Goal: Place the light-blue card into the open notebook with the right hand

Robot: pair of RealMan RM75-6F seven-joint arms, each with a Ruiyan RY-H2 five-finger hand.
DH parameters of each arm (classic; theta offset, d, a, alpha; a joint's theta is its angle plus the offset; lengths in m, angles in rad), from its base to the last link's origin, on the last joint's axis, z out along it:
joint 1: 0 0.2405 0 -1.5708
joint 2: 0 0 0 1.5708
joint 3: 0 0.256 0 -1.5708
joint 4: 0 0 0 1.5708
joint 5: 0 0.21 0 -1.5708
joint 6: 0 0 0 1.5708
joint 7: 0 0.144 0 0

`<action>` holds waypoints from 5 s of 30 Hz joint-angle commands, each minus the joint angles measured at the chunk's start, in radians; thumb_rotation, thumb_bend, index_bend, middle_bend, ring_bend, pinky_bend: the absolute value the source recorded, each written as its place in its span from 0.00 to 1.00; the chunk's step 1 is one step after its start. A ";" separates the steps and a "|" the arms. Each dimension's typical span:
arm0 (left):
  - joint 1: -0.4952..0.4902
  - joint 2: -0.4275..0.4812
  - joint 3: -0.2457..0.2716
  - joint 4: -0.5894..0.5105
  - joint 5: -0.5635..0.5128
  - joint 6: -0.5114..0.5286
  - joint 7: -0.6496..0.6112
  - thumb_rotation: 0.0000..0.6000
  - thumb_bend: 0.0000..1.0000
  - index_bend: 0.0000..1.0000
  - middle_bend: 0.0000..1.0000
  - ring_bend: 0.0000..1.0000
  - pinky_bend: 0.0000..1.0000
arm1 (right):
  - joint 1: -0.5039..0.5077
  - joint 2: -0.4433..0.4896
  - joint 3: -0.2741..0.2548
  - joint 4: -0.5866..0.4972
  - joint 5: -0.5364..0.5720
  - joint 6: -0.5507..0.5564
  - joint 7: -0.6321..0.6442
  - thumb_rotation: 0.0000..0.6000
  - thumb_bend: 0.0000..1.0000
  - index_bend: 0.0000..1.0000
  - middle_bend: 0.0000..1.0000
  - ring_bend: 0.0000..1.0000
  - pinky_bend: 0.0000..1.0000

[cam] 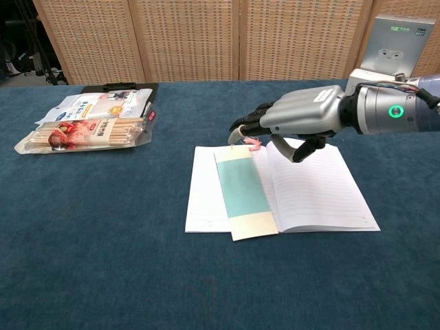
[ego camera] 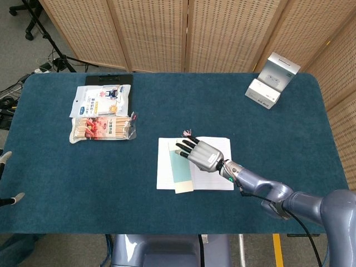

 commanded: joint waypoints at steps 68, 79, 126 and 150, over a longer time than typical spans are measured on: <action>-0.007 0.000 0.000 0.008 -0.011 -0.019 -0.013 1.00 0.00 0.00 0.00 0.00 0.00 | -0.049 -0.140 0.081 -0.008 0.462 -0.089 -0.588 1.00 1.00 0.06 0.09 0.00 0.03; -0.008 -0.002 0.001 0.005 -0.013 -0.019 -0.007 1.00 0.00 0.00 0.00 0.00 0.00 | -0.044 -0.142 0.083 -0.002 0.494 -0.078 -0.608 1.00 1.00 0.06 0.09 0.00 0.03; -0.011 -0.007 0.002 -0.001 -0.020 -0.021 0.017 1.00 0.00 0.00 0.00 0.00 0.00 | -0.060 -0.098 0.120 -0.128 0.398 0.075 -0.597 1.00 1.00 0.06 0.06 0.00 0.03; 0.056 -0.005 0.003 -0.001 0.048 0.126 -0.018 1.00 0.00 0.00 0.00 0.00 0.00 | -0.704 0.132 0.032 -0.093 0.029 0.906 0.053 1.00 0.00 0.00 0.00 0.00 0.00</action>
